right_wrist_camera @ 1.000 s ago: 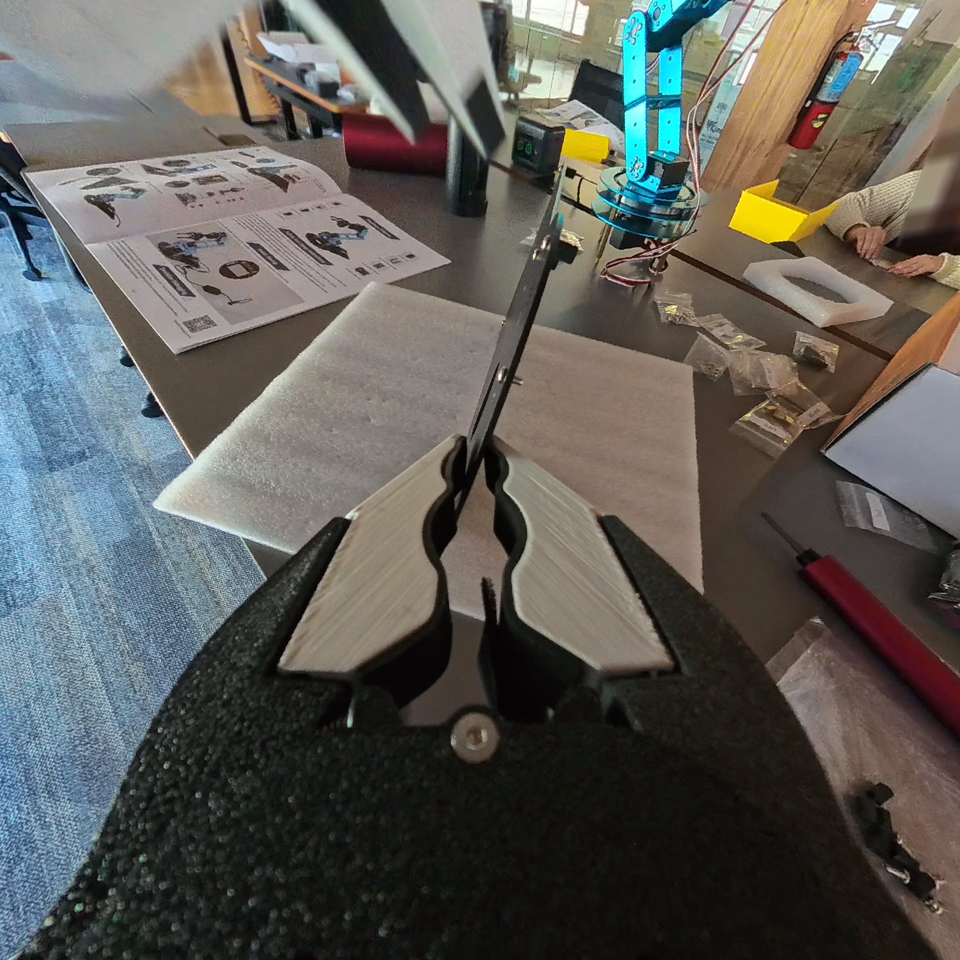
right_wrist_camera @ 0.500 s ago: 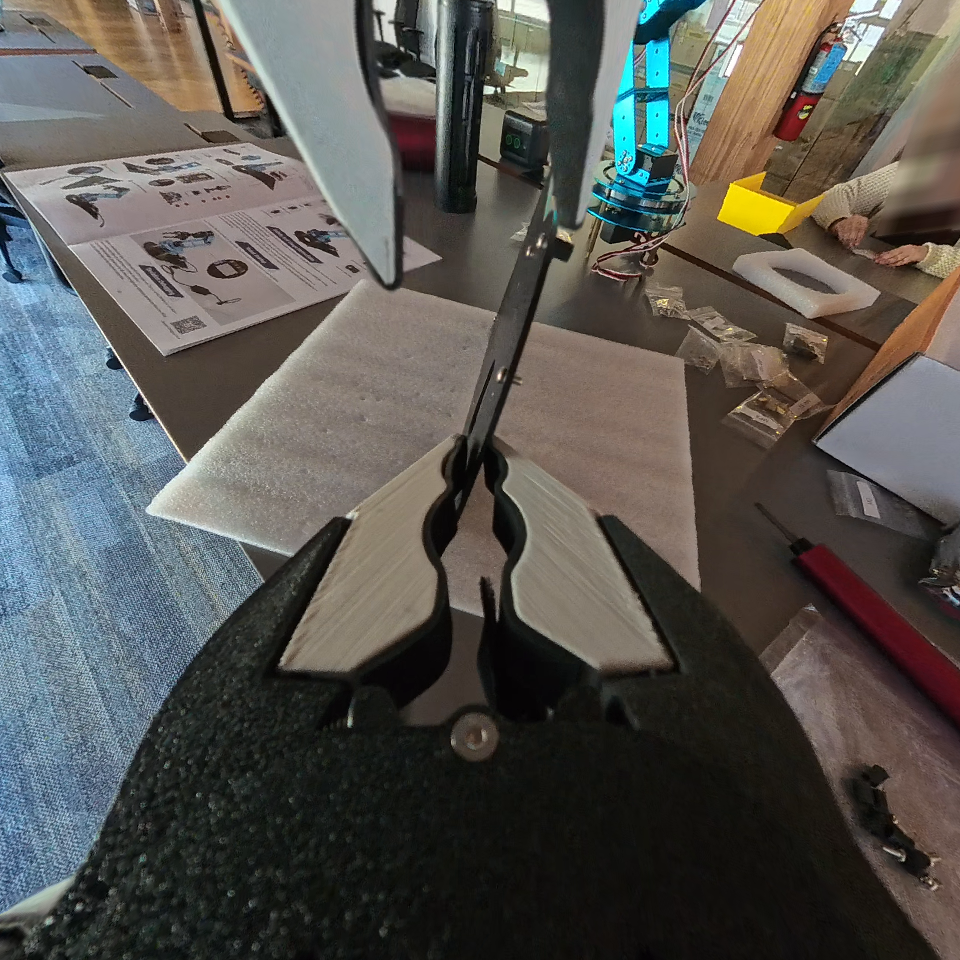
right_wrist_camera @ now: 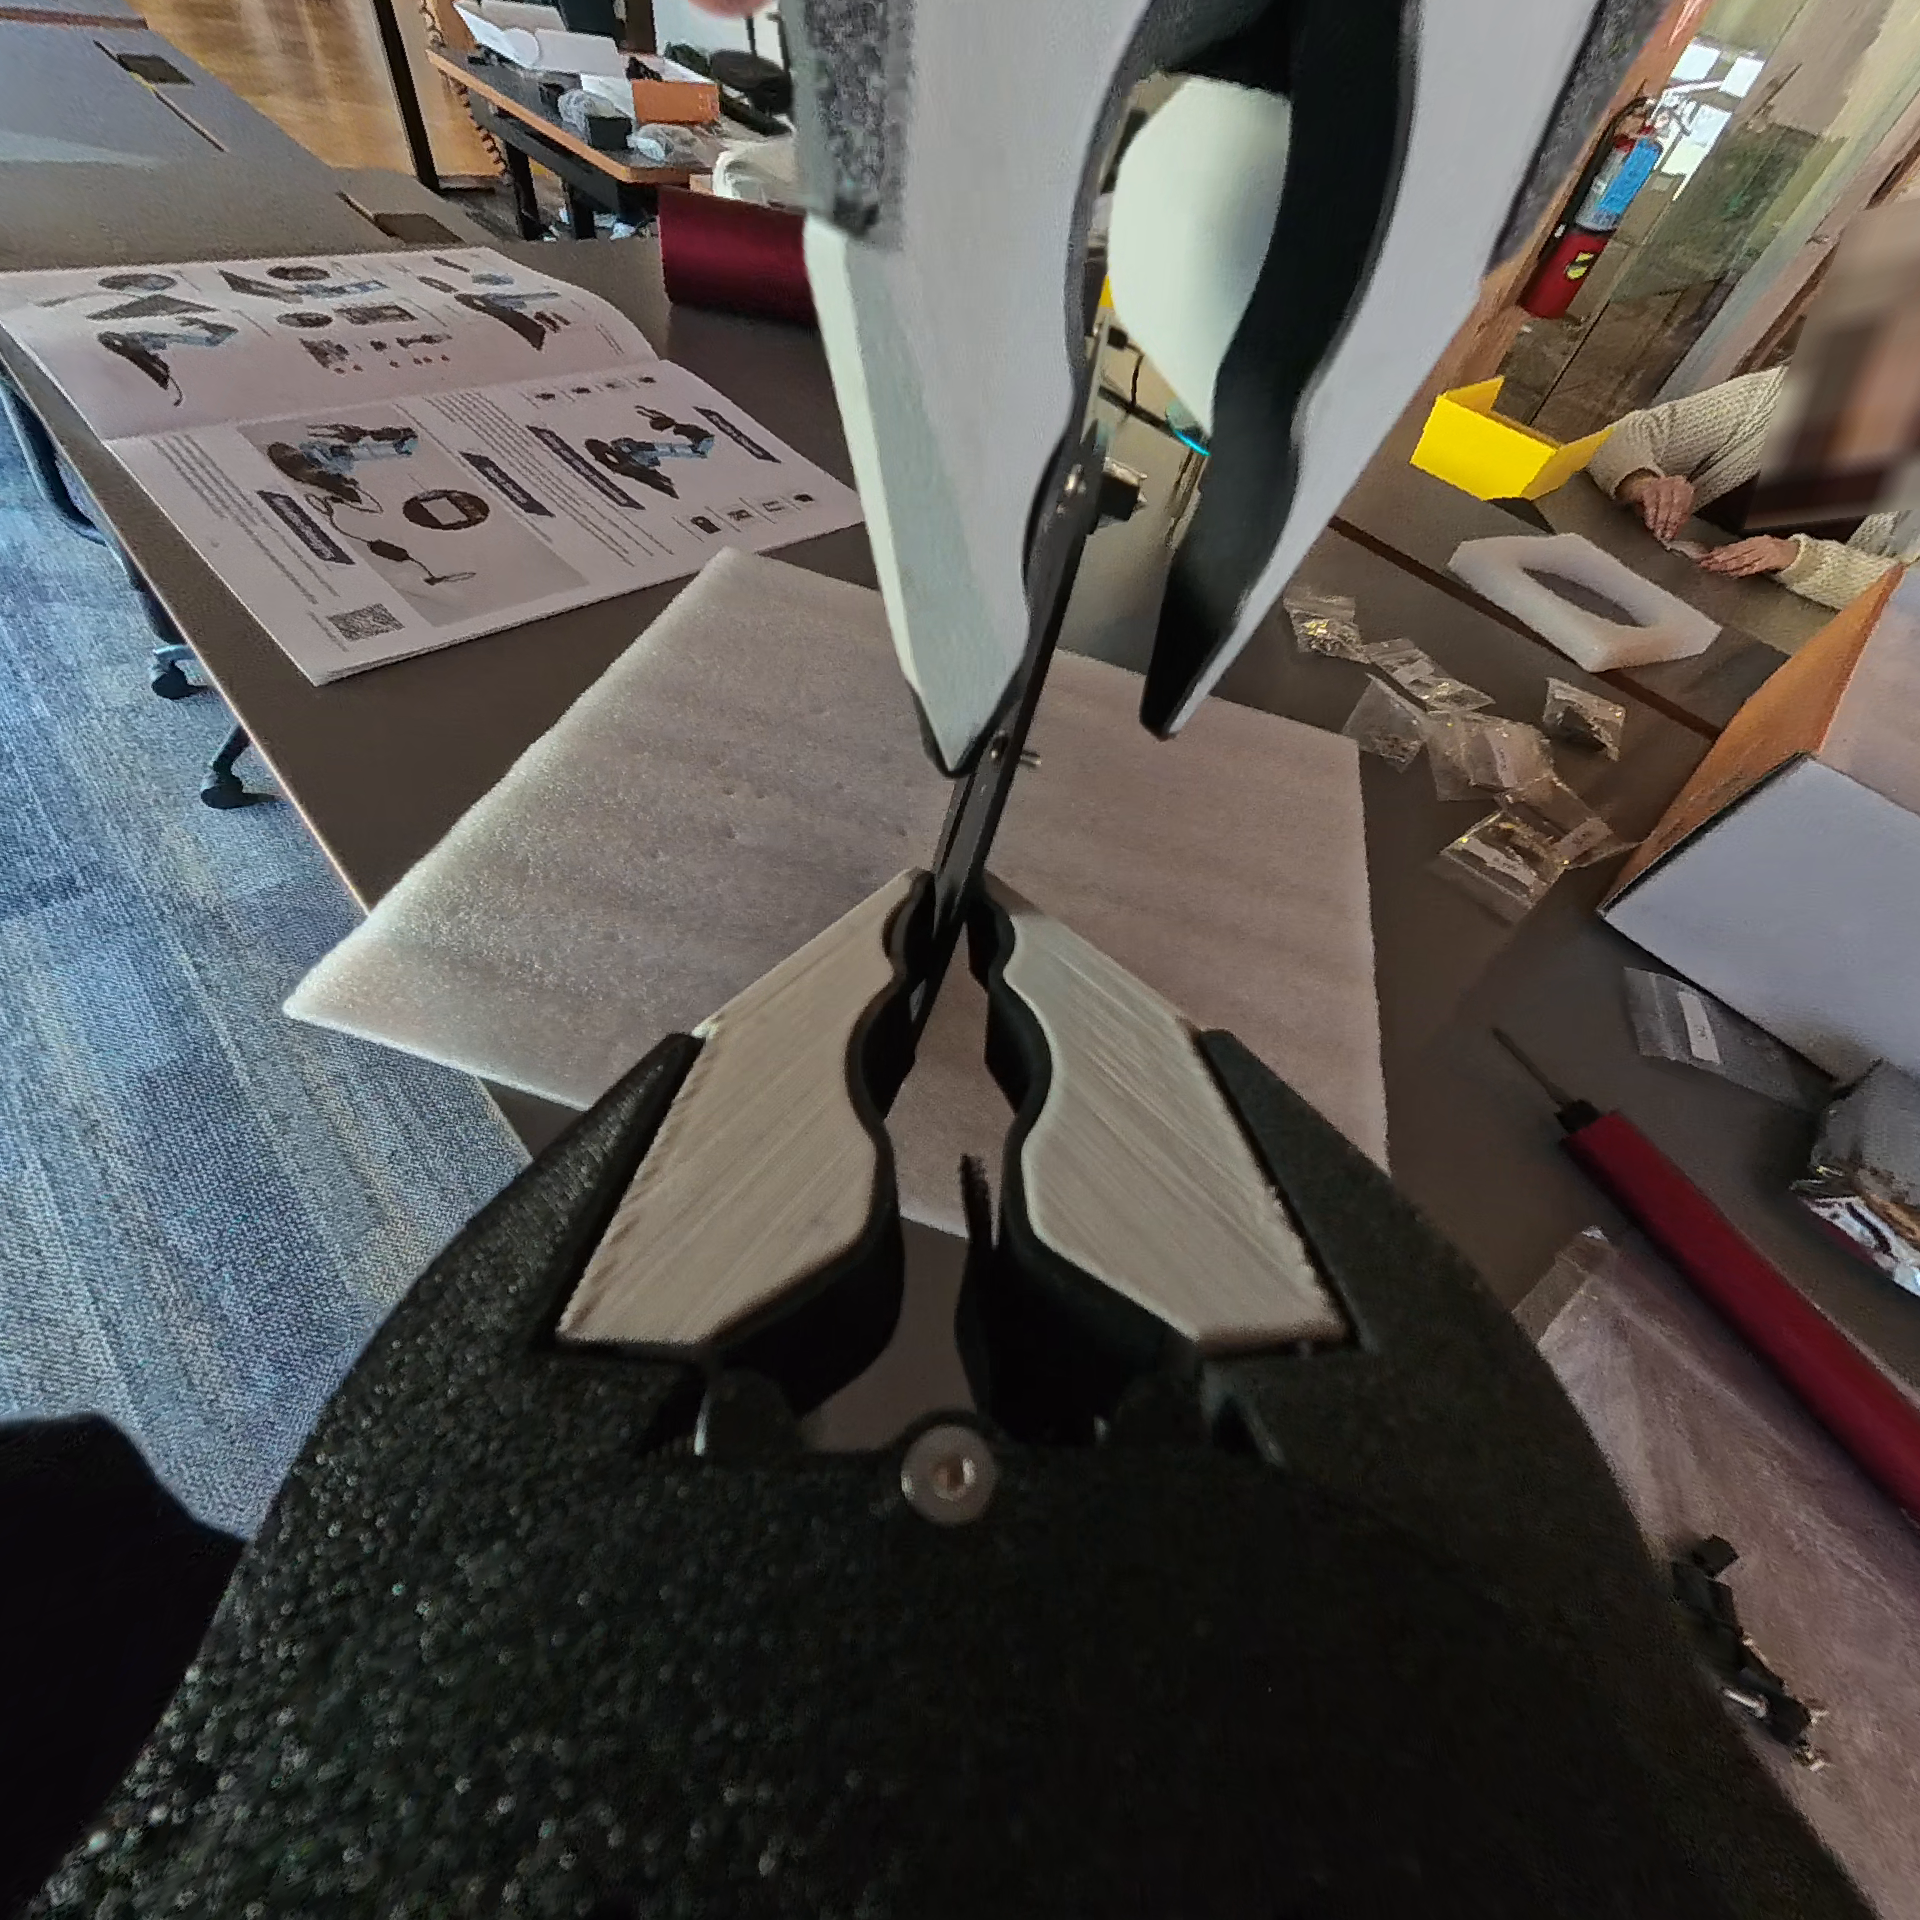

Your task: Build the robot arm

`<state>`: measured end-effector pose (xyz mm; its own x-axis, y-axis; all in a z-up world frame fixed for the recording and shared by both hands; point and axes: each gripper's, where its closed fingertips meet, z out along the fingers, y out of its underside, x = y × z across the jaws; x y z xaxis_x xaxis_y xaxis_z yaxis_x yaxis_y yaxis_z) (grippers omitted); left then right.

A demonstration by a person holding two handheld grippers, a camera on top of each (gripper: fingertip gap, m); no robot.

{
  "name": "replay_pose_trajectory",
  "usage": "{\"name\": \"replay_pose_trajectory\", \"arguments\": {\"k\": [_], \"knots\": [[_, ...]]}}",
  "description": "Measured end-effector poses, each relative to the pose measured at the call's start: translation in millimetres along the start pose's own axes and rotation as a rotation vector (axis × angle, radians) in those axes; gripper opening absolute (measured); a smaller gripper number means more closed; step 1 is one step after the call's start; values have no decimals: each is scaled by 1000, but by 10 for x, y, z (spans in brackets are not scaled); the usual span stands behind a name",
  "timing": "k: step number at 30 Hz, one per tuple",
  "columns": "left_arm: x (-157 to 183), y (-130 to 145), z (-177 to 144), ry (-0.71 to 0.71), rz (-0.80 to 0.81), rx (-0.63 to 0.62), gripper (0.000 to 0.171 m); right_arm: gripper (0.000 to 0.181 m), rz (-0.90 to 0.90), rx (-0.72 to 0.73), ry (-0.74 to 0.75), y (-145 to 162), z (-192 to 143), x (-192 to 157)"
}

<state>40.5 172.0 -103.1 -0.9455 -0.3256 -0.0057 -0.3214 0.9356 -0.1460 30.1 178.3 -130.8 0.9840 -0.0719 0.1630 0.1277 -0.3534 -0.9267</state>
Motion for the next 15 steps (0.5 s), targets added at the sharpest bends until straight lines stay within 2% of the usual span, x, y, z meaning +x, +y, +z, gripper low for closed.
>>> {"name": "replay_pose_trajectory", "arguments": {"k": [4, 7, 11, 15], "knots": [[8, 45, 13, -19, 3, -19, 27, 5, -2, 1, -1, -4, 2, -8], [13, 25, 26, -11, -42, 4, 15, 5, 3, -1, 5, 5, 1, 21], [23, 26, 29, -7, -96, 19, 16, 6, 10, -1, -12, 8, -1, 13], [67, 77, 35, -30, -79, -16, 20, 5, -17, 0, -14, -2, 2, -14]]}}
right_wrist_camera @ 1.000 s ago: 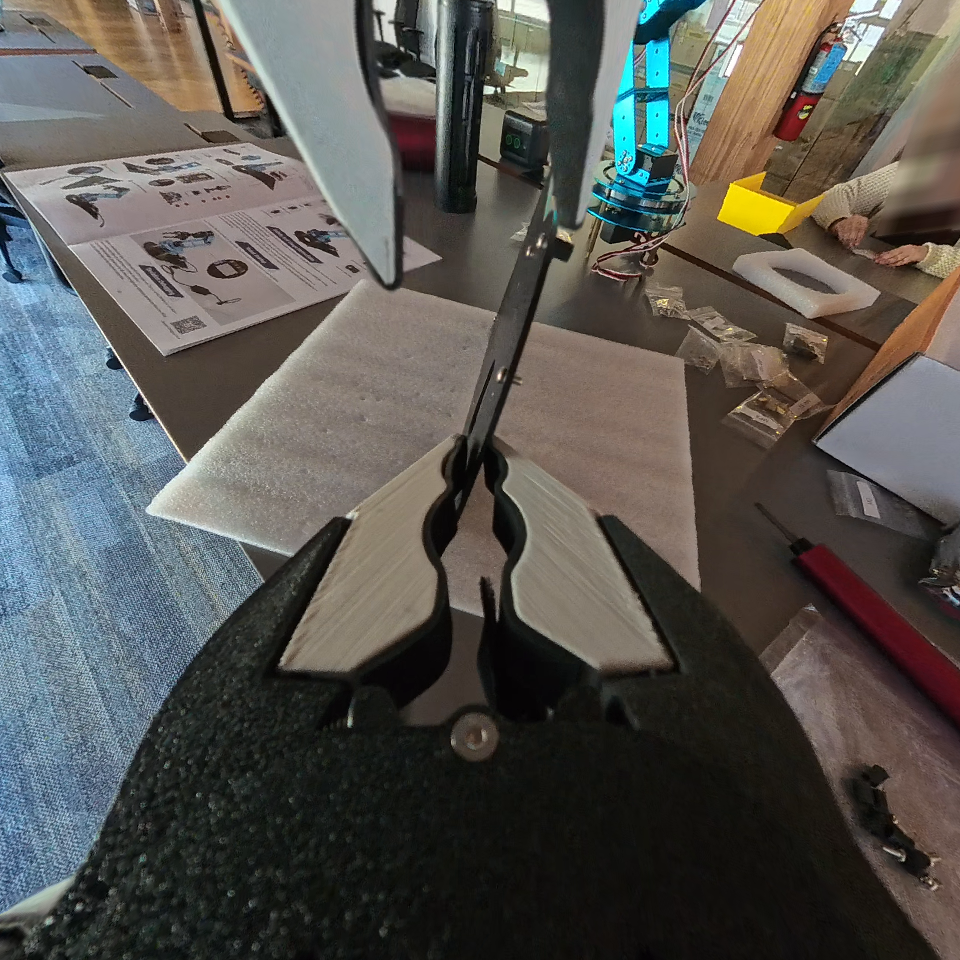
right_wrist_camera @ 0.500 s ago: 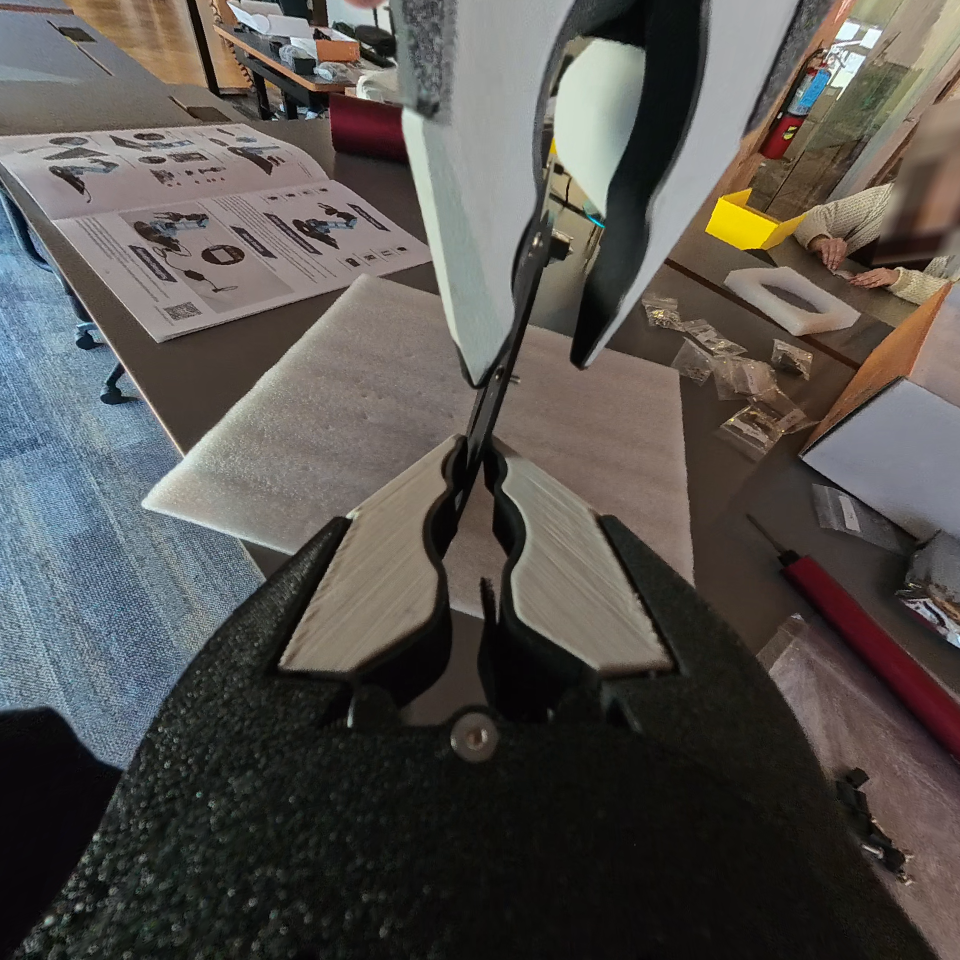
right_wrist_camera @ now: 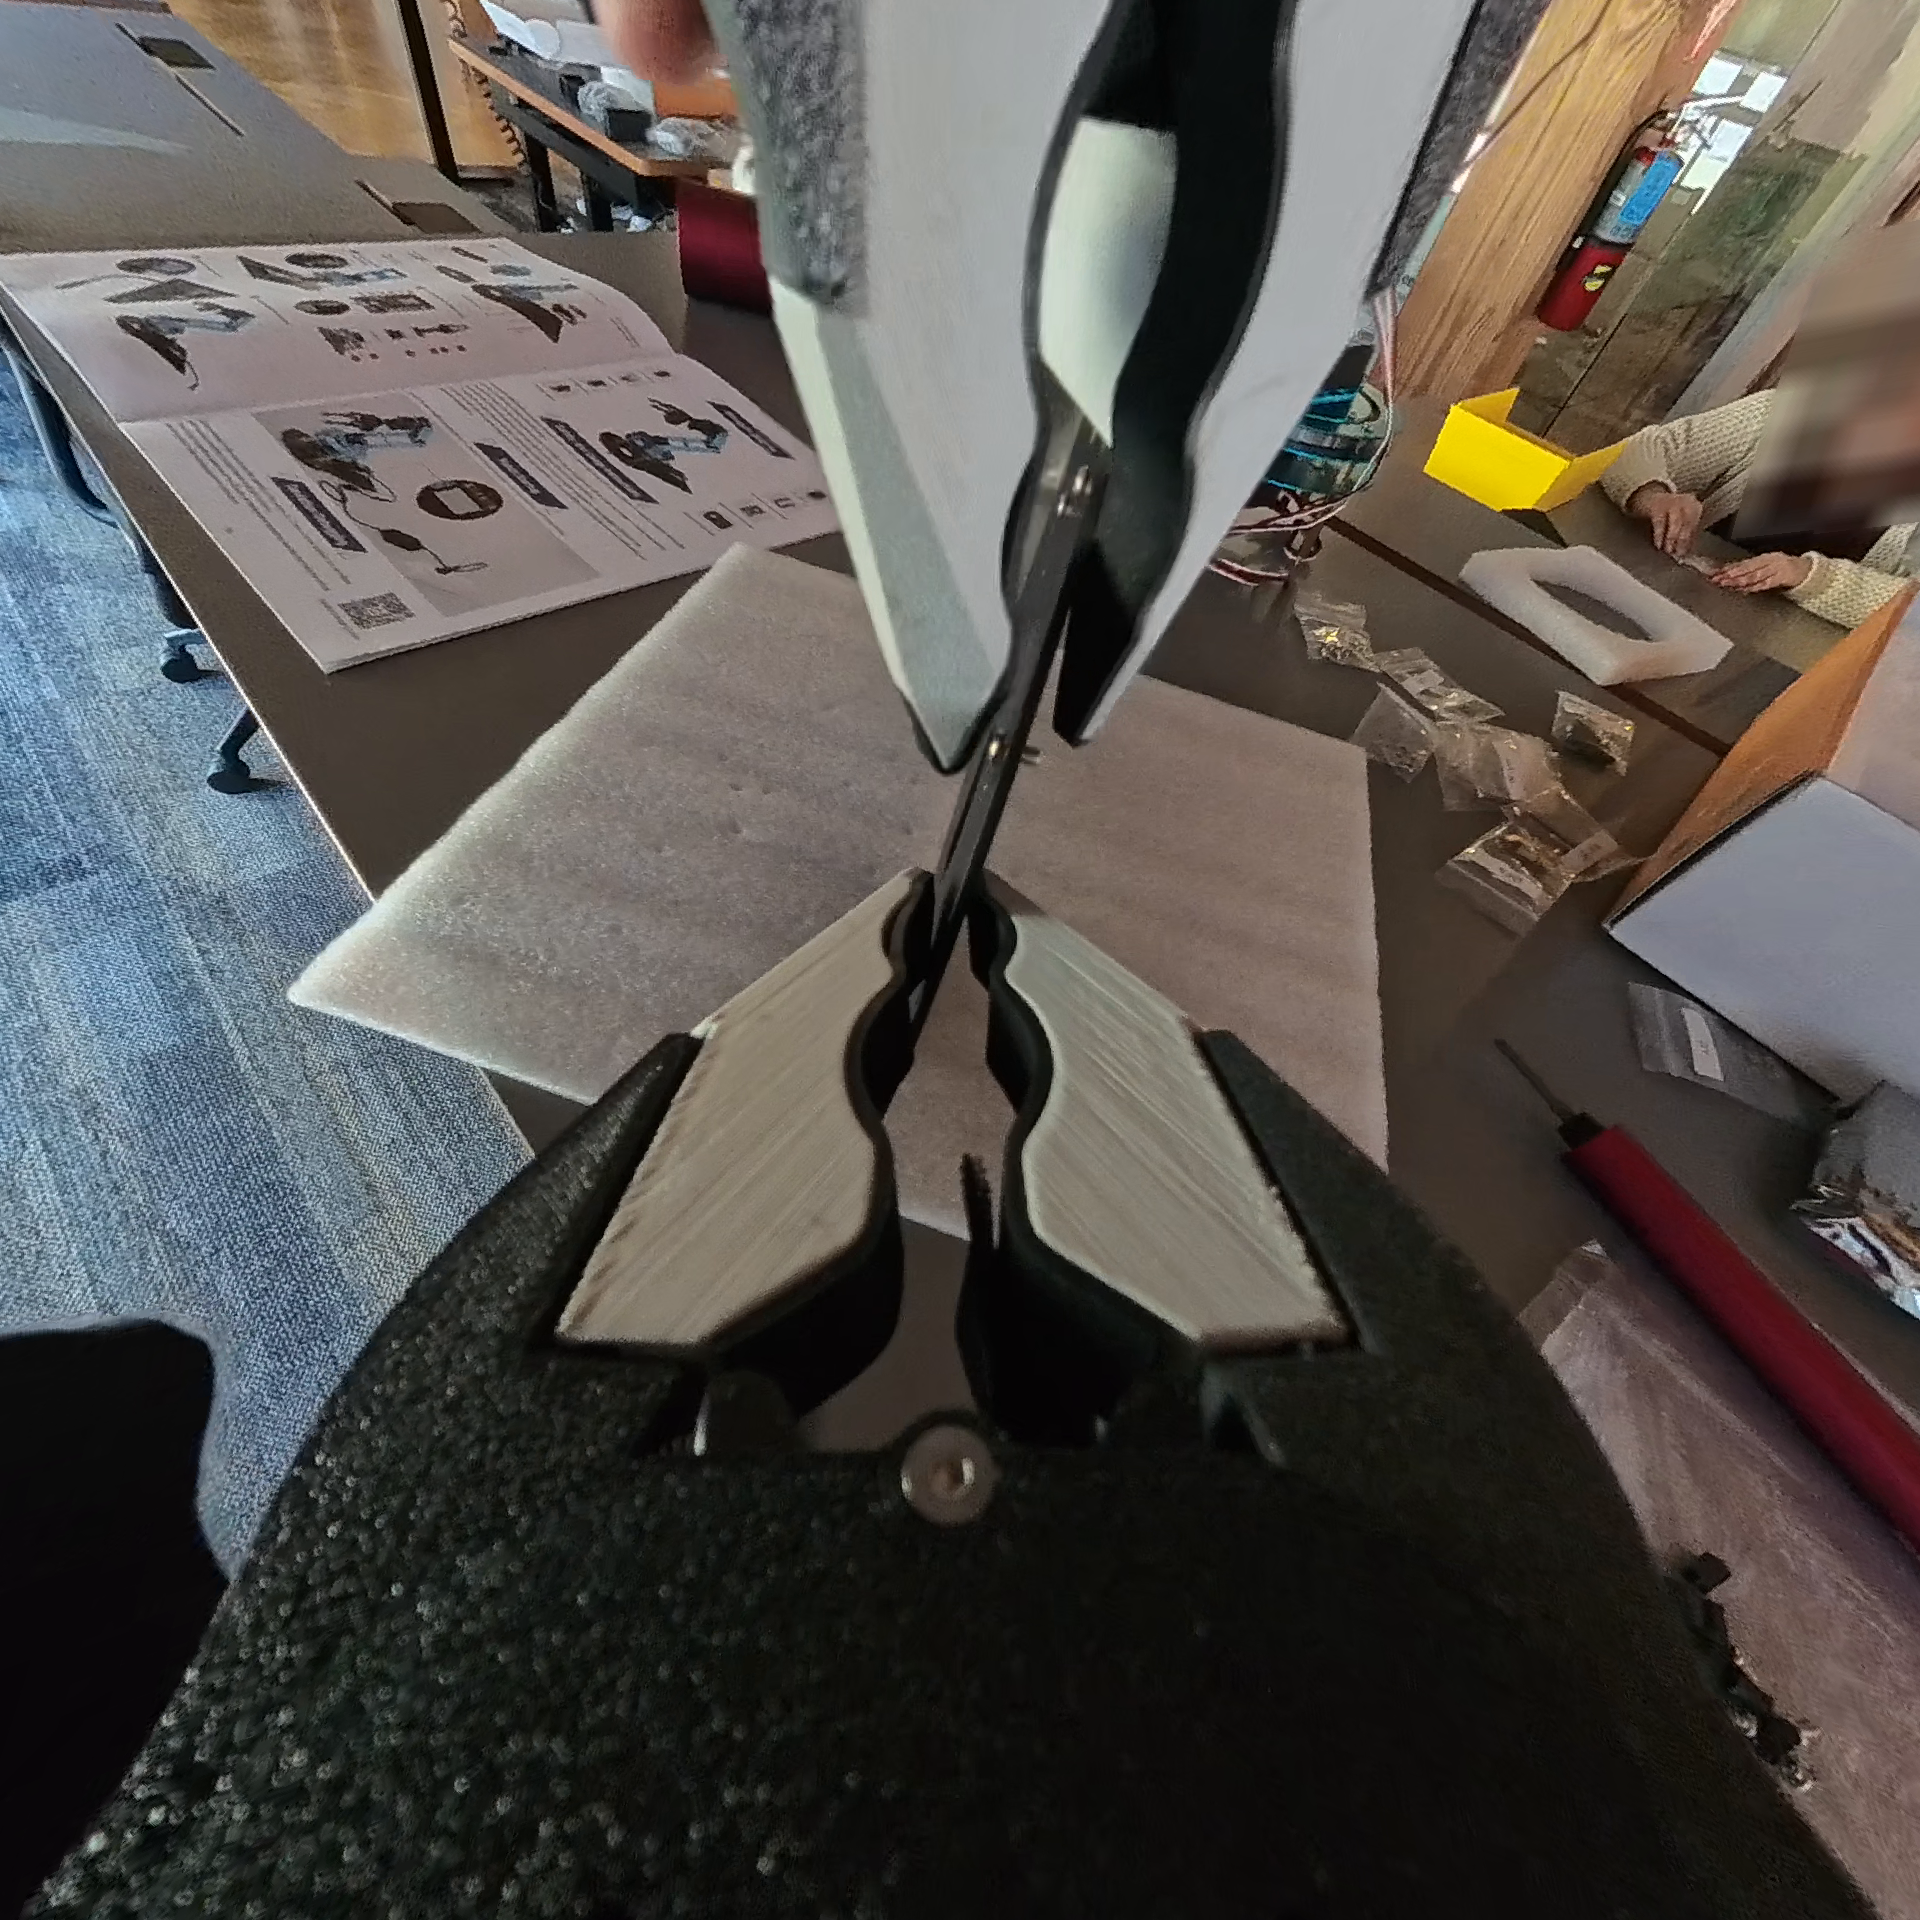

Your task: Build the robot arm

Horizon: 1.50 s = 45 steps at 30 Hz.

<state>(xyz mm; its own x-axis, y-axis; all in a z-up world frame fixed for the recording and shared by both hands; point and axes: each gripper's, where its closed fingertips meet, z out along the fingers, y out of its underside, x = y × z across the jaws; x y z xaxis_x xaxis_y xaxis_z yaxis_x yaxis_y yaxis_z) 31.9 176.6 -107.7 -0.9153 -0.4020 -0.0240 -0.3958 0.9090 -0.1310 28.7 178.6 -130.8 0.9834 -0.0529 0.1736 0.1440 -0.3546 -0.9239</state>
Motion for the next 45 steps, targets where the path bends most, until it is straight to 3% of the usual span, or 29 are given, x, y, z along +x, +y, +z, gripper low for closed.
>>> {"name": "replay_pose_trajectory", "arguments": {"k": [23, 29, 31, 33, 38, 42, 45], "knots": [[4, -15, 22, -49, 21, -5, 15, 9, 44, 9, -86, 21, -8, -36], [-3, -20, 24, -78, 27, 12, 16, 37, 224, 67, -289, 17, -247, -70], [-2, -18, 23, -85, 26, 11, 16, 38, 304, 107, -380, 31, -466, 23], [1, -13, 22, -92, 25, 9, 16, 42, 354, 77, -376, 248, -644, 344], [5, -6, 21, -112, 18, 0, 16, 52, 405, -291, -288, 1348, -974, 1383], [16, 5, 19, -104, 14, -12, 16, 35, 458, -243, -318, 1365, -1059, 1739], [17, 8, 19, -103, 13, -24, 16, 34, 328, -325, -339, 1515, -1021, 1795]]}}
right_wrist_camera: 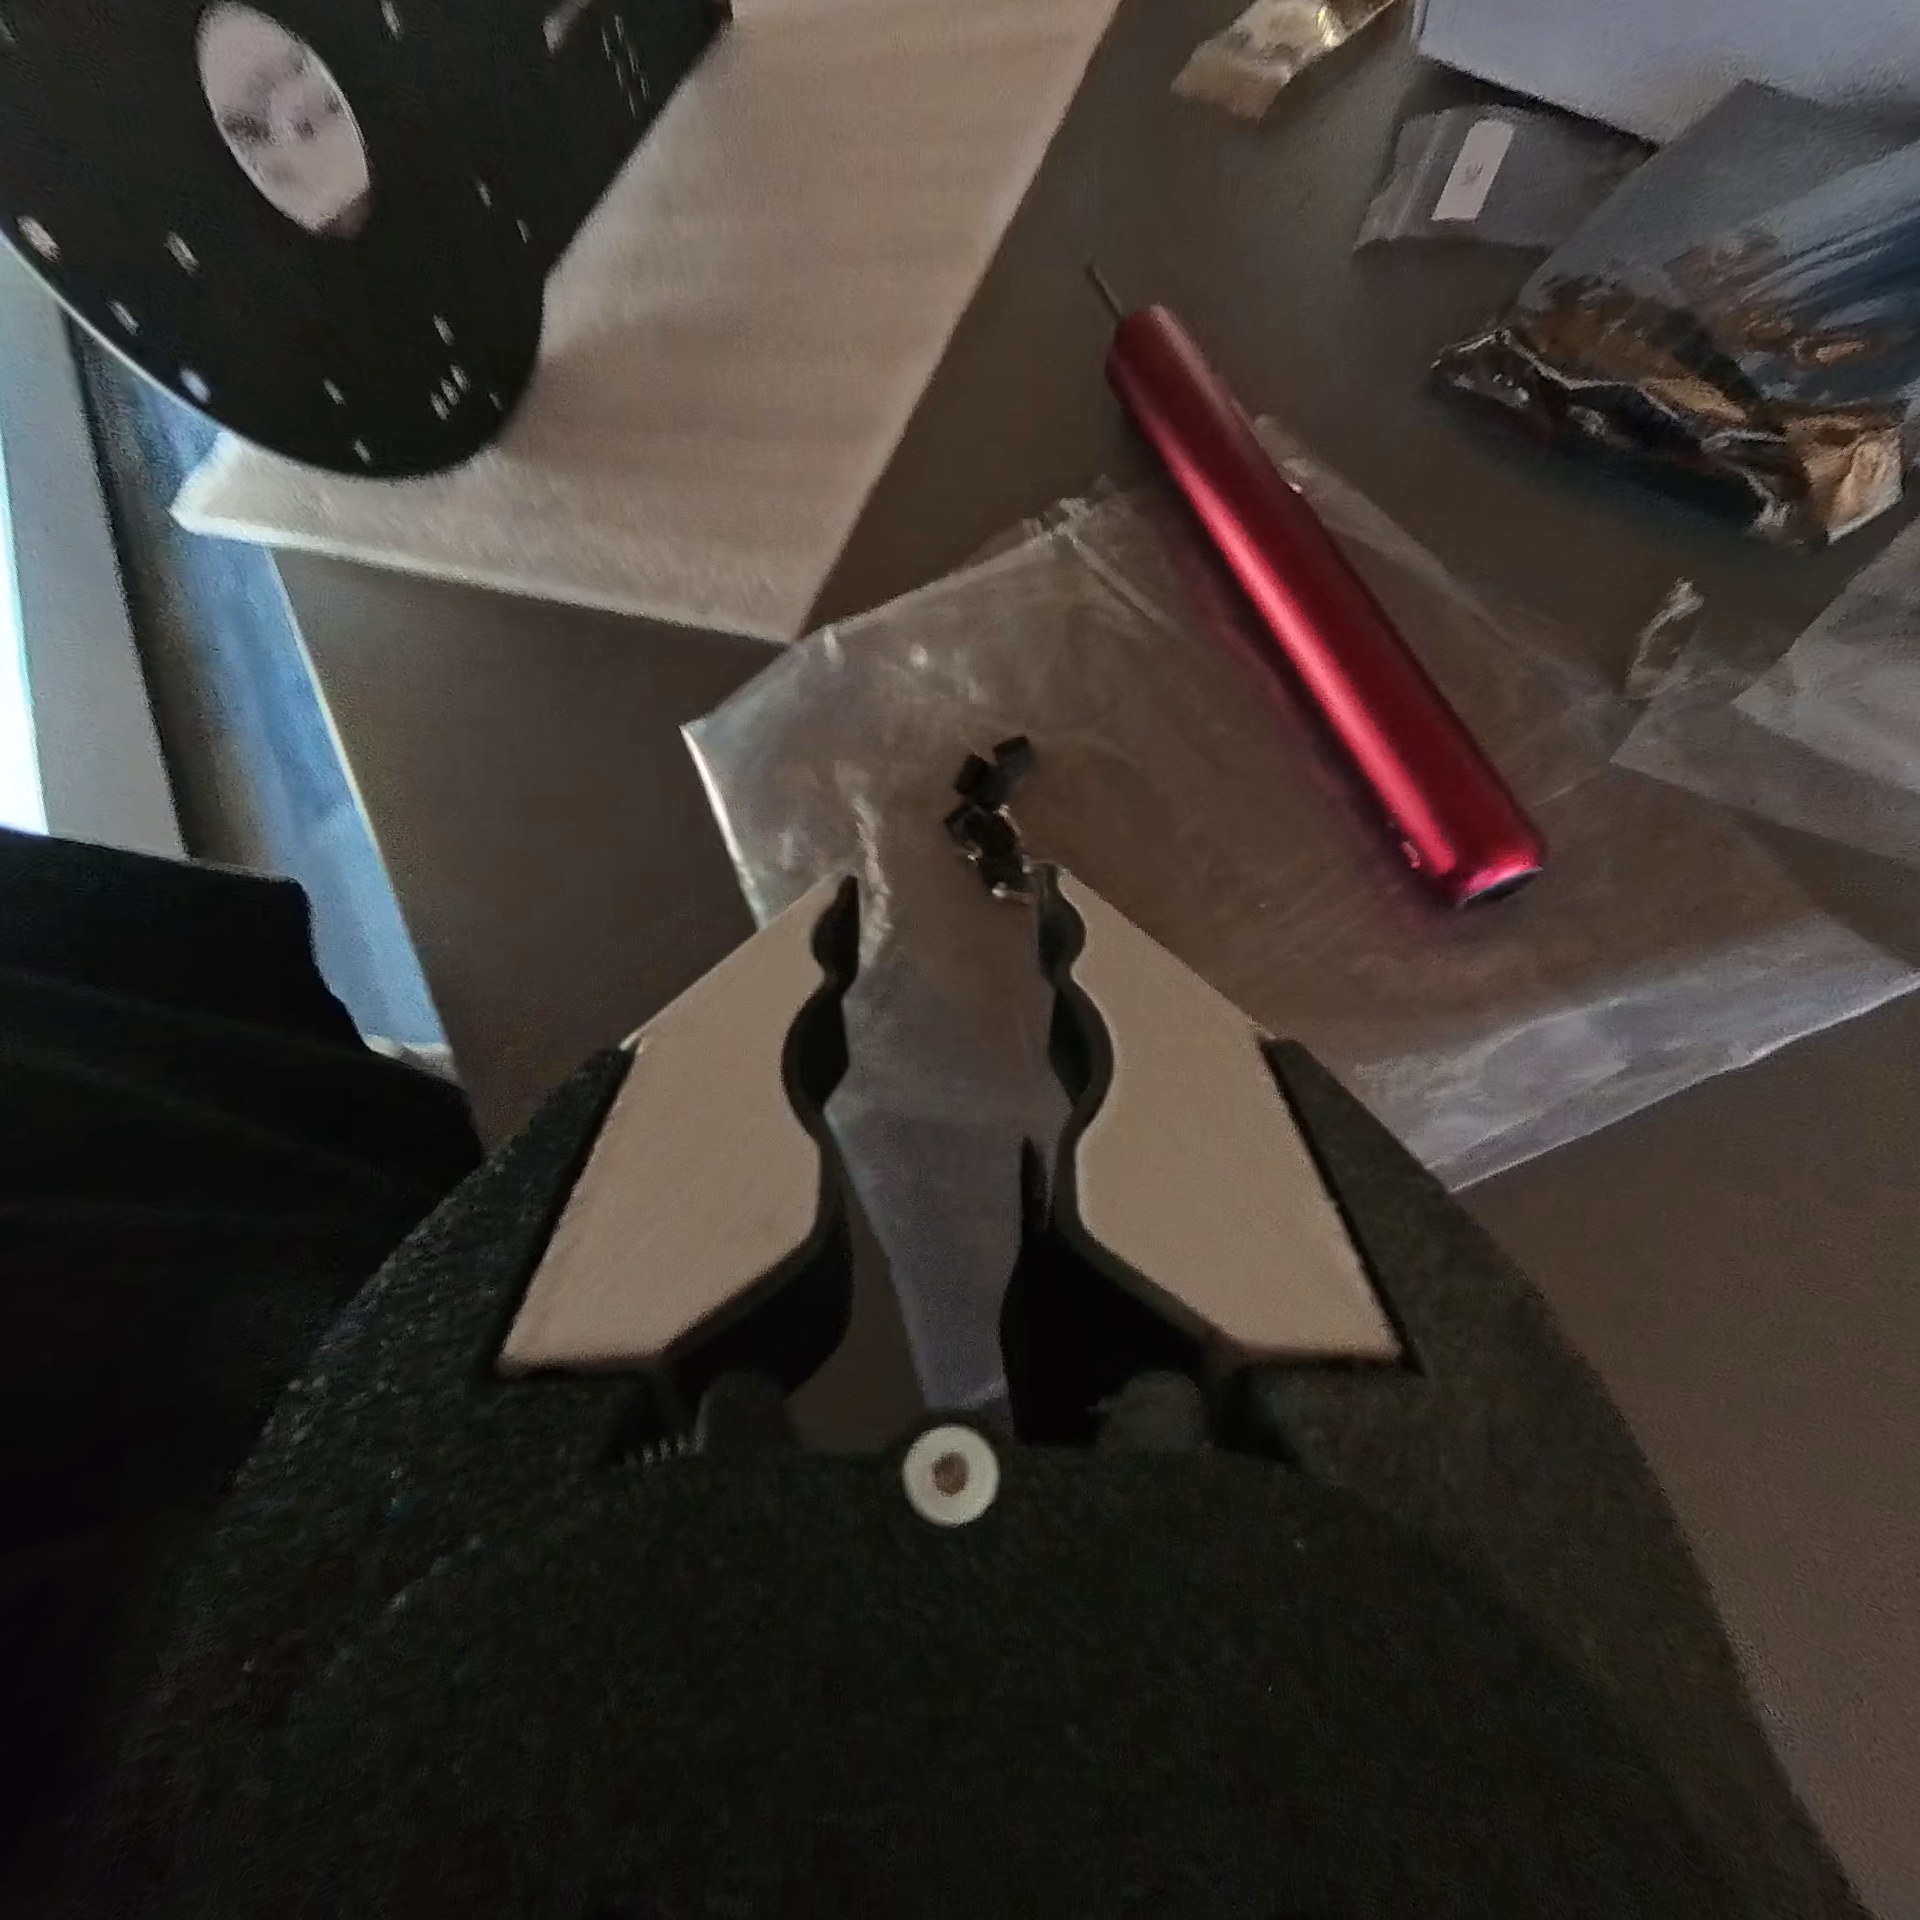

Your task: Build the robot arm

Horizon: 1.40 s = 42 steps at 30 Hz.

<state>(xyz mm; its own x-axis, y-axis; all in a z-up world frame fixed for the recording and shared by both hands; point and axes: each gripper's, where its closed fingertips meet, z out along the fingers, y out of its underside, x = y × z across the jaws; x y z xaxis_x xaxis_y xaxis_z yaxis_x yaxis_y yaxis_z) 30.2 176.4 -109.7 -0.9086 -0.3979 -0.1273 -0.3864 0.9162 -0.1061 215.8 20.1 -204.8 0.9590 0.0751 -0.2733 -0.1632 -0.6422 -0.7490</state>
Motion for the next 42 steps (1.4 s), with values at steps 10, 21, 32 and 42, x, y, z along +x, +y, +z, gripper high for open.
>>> {"name": "replay_pose_trajectory", "arguments": {"k": [10, 21, 32, 42], "knots": [[15, 17, -4, -16, -25, -19, 16, 31, -73, 12, -41, -106, 48, 120], [57, 53, -14, -29, -39, -21, 16, 29, -91, -12, -26, -155, 123, 166], [-6, 9, 0, -44, -21, -38, 17, 15, -306, -169, 33, -165, 70, 466], [16, 30, -6, -34, -38, -47, 16, 14, -390, -243, -94, -141, 352, 178]]}}
